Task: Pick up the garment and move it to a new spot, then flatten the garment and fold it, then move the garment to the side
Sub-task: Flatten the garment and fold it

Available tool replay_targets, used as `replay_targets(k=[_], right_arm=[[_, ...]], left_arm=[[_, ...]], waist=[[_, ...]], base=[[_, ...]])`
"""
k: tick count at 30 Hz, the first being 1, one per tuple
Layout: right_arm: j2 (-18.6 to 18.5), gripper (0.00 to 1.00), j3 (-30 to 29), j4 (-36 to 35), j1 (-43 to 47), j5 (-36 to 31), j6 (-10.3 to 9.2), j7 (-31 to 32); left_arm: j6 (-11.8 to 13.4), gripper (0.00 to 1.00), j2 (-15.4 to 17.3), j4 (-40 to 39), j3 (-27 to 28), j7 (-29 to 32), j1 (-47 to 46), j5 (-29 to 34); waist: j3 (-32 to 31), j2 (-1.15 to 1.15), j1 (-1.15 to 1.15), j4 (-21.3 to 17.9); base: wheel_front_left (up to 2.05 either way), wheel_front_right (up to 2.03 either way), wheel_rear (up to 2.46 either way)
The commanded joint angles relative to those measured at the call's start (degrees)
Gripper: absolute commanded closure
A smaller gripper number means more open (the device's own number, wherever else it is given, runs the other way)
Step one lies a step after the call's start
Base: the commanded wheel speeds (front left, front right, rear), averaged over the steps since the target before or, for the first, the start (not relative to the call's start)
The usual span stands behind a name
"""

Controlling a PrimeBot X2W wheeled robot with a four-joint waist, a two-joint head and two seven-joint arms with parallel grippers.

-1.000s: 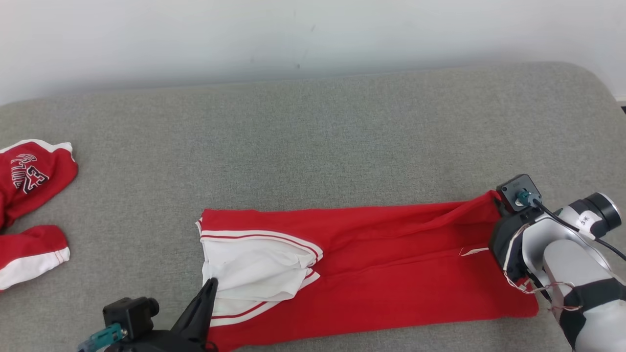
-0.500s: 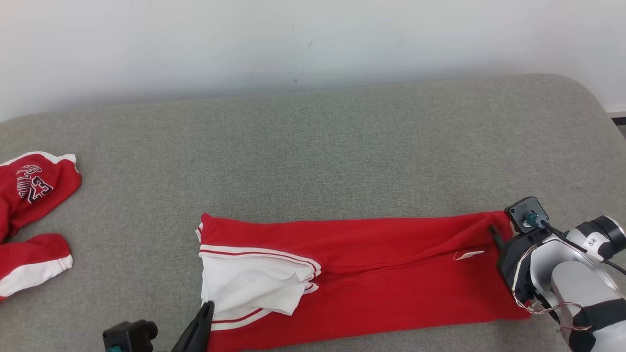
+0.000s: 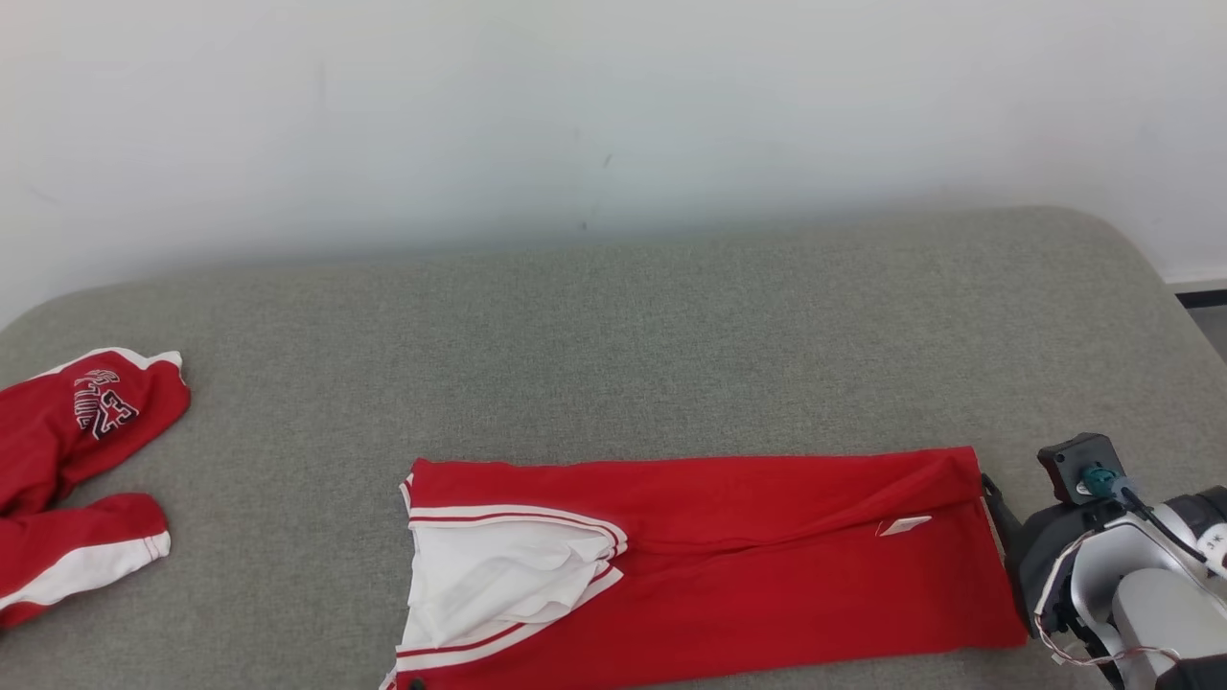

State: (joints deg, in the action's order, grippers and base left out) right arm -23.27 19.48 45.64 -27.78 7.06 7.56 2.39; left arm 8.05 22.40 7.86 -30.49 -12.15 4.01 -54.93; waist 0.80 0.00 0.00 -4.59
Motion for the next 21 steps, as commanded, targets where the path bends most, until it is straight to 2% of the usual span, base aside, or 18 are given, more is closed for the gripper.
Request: replay_targets(k=[1,5,8,12,15,21], right_arm=[[-0.1,0.0,-1.0,-0.7,1.4,0.2,-0.18,-0.6],[1.4,0.0,-6.0,-3.1,4.5,0.2,-0.18,-1.9],[3.5,0.0,-11.0,-4.6,7.1,0.7,-0.18,-2.5],[7.3,0.0,-17.0,-6.6,9.9,2.3,-0.18,-1.5],[9.4,0.0,-19.4,-7.8,11.0,3.0,-0.18,0.0],[11.9,0.0,-22.3,-9.6,11.2,4.1,-0.18,5.6]], left_arm=[[-0.4,0.0,-0.4,-0.1,0.8,-1.1,0.8,0.9],[-1.2,0.0,-1.5,-1.1,5.2,-3.0,1.7,5.2],[-2.7,0.0,-4.2,-4.1,12.2,-3.0,3.0,12.0],[-7.1,0.0,-8.8,-7.9,21.0,-3.0,6.0,21.3],[-10.6,0.0,-12.5,-8.8,26.0,-3.0,8.2,26.4],[-14.5,0.0,-17.0,-7.5,31.1,-3.0,10.2,31.7]], waist=[[-1.3,0.0,0.0,0.3],[-2.2,0.0,0.0,0.7],[-2.6,0.0,0.0,0.9],[-2.9,0.0,0.0,1.2],[-3.0,0.0,0.0,1.1],[-2.7,0.0,0.0,1.2]], base=[[0.0,0.0,0.0],[0.0,0.0,0.0],[0.0,0.0,0.0],[0.0,0.0,0.0],[0.0,0.0,0.0],[0.0,0.0,0.0]])
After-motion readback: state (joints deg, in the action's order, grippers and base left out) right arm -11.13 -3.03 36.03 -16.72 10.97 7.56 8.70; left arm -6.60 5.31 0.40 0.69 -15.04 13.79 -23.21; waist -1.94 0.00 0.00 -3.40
